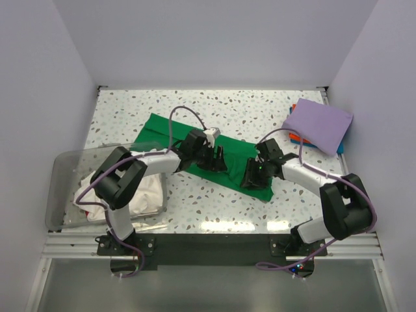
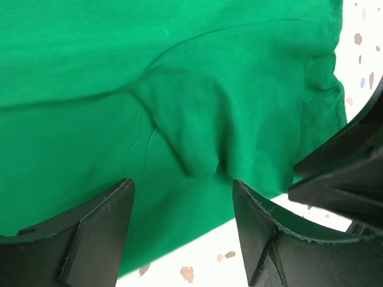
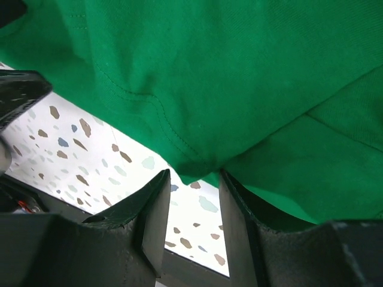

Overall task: Fold and stack the t-shirts
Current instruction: Fold the tshirt

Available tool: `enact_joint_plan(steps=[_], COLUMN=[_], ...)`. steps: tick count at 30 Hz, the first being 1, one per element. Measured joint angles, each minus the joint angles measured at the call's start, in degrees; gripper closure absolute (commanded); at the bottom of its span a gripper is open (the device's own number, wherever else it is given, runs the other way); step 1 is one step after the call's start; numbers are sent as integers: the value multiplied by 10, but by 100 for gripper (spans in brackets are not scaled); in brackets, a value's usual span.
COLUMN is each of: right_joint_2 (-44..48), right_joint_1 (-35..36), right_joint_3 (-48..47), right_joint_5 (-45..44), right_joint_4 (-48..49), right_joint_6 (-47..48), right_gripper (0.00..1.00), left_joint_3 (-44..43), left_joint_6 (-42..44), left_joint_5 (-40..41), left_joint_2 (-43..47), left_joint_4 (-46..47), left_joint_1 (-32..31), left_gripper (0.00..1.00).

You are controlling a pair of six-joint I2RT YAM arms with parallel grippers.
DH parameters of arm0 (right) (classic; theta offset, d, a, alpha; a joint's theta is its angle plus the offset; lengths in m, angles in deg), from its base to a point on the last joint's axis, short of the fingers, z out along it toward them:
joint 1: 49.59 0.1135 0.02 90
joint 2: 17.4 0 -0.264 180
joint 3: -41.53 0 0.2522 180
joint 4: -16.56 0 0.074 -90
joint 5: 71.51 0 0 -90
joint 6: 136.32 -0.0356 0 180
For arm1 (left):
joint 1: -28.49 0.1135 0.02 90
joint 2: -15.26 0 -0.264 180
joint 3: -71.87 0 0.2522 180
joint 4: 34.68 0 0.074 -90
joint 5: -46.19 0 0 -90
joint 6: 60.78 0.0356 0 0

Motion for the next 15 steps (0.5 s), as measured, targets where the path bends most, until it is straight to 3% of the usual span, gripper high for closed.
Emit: enact_joint_plan(steps=[15], right_joint_2=[-26], right_joint_1=[4], right_joint_3=[1], right_joint_5=[-5], right_joint_4=[11], right_joint_6=[-6], right_gripper=[85], left_joint_3=[-32], left_joint_6=[-19], left_joint_5=[5], left_joint_2=[-37], left_joint_4=[-5], left_joint_1=[-6], left_gripper=[39])
